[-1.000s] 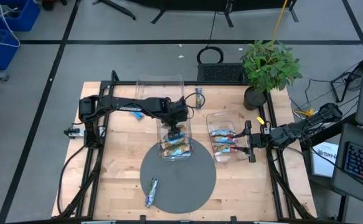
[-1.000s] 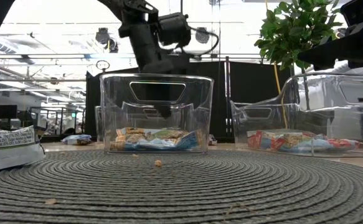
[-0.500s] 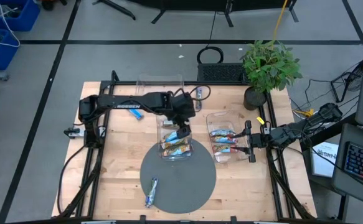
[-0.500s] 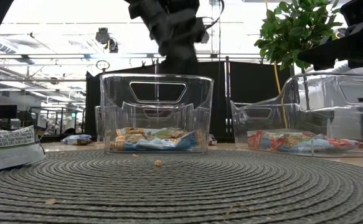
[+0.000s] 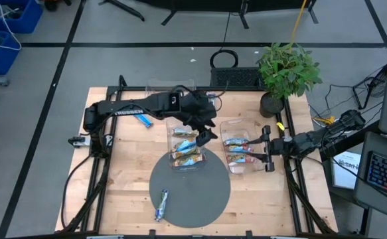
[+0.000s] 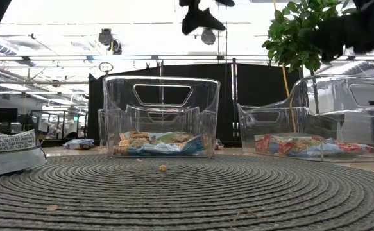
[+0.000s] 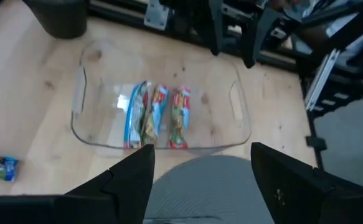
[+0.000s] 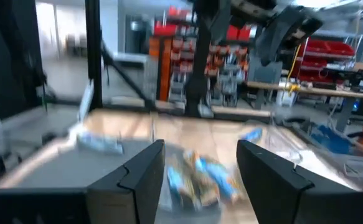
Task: Pick and place Granola Bars by type
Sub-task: Put the blue granola bar into the top transparent bin
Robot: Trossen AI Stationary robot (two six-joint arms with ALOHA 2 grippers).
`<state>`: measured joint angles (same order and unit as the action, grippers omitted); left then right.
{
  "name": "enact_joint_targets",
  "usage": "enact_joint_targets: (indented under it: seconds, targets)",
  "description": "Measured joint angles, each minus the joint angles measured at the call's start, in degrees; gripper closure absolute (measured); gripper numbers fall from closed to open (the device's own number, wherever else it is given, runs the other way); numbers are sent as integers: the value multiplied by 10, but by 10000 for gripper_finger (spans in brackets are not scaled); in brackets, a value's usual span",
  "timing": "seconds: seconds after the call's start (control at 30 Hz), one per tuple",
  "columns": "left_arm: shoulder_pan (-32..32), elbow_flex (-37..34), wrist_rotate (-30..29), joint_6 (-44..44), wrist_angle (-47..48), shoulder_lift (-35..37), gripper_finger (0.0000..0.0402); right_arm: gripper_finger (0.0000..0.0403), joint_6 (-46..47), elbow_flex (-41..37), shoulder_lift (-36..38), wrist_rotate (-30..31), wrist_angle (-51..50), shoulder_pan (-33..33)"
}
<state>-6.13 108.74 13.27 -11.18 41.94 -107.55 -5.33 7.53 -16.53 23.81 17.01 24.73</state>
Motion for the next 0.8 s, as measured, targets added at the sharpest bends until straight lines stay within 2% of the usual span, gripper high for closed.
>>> enact_joint_targets:
  seconds: [0.1, 0.17, 0.33, 0.43, 0.57, 0.67, 0.8]
  targets:
    - [0, 39, -3, -5, 29, 0, 146, 211, 18, 6, -3, 8, 60, 0]
    - [0, 61, -3, -13, 47, 0, 150, 211, 40, 26, -13, 20, 65, 0]
    - [2, 121, 4, -18, 112, 0, 151, 211, 75, 142, -87, 59, -38, -3]
    - [5, 158, 8, -3, 149, 0, 149, 207, 76, 235, -163, 105, -99, -6]
    - [11, 207, -1, 8, 187, 0, 149, 186, 62, 361, -265, 175, -123, -10]
    - [14, 249, -20, 8, 226, 0, 149, 161, 18, 444, -330, 222, -125, -11]
    - [14, 254, -51, 4, 249, 22, 149, 124, -55, 529, -404, 339, -122, -14]
